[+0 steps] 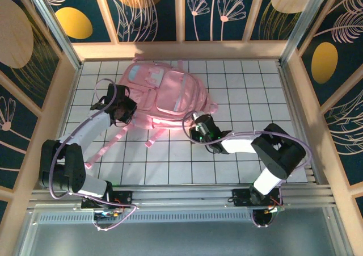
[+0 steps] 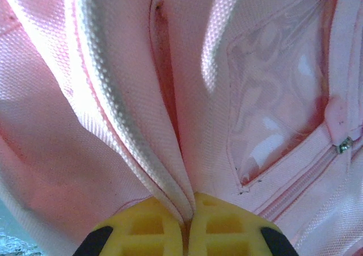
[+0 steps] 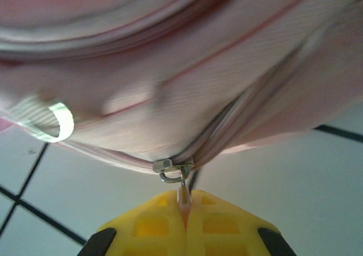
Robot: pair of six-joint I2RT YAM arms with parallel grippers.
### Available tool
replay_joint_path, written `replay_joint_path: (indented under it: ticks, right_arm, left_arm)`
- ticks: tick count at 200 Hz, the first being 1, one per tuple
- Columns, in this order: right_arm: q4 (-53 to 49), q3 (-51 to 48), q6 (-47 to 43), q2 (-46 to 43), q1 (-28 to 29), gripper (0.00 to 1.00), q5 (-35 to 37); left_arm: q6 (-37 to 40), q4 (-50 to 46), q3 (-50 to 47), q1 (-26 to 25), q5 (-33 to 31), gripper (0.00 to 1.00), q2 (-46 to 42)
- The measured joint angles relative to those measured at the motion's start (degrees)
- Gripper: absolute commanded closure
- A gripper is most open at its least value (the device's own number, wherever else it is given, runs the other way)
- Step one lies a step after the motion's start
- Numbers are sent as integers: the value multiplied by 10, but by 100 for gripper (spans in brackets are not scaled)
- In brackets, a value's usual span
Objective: Pack the student bag
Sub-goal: Zip the student bag at the top-center of the table.
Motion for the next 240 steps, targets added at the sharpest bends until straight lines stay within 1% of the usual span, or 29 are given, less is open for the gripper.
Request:
replay_joint_path:
  ticks: [24, 38, 45, 65, 78, 89, 103, 109, 132, 141, 153, 172, 193, 216, 240]
  right_arm:
    - [-6, 0, -13, -10, -41, 100, 0]
    - [-12, 3, -22, -13, -49, 100, 0]
    - [-17, 5, -26, -14, -49, 100, 0]
    - [-28, 5, -36, -24, -44, 100, 0]
    - [-34, 5, -45, -34, -32, 100, 0]
    - [-37, 5, -52, -39, -18, 100, 2]
    - [-45, 7, -63, -41, 9, 100, 2]
    - [-48, 9, -68, -41, 23, 100, -1]
    - [-55, 20, -80, -40, 66, 100, -27]
    - [-55, 29, -81, -36, 78, 100, -39]
    - [-55, 42, -80, -26, 86, 100, -55]
    - [-48, 63, -64, -1, 91, 100, -82]
    - [-38, 87, -36, 31, 92, 100, -104]
    - [-35, 121, -15, 70, 103, 100, -106]
    - [-24, 155, -1, 100, 123, 100, -106]
  left_arm:
    - [10, -12, 16, 1, -7, 99, 5]
    - [15, -12, 17, 1, -6, 100, 7]
    - [17, -11, 17, 1, -6, 98, 10]
    - [31, -16, 31, 5, -3, 87, 33]
    - [49, -27, 67, 10, 0, 79, 71]
    - [66, -33, 105, 15, 3, 68, 109]
    - [89, -29, 159, 20, 12, 50, 158]
    - [99, -25, 185, 22, 19, 45, 180]
    - [127, -28, 280, 22, 45, 32, 242]
    - [139, -27, 295, 22, 53, 27, 245]
    - [145, -28, 297, 20, 53, 25, 232]
    - [147, -19, 260, 19, 53, 25, 176]
    - [132, -7, 172, 18, 65, 26, 76]
    - [80, 13, 54, 18, 101, 28, -21]
    - [24, 28, -76, 14, 136, 30, -87]
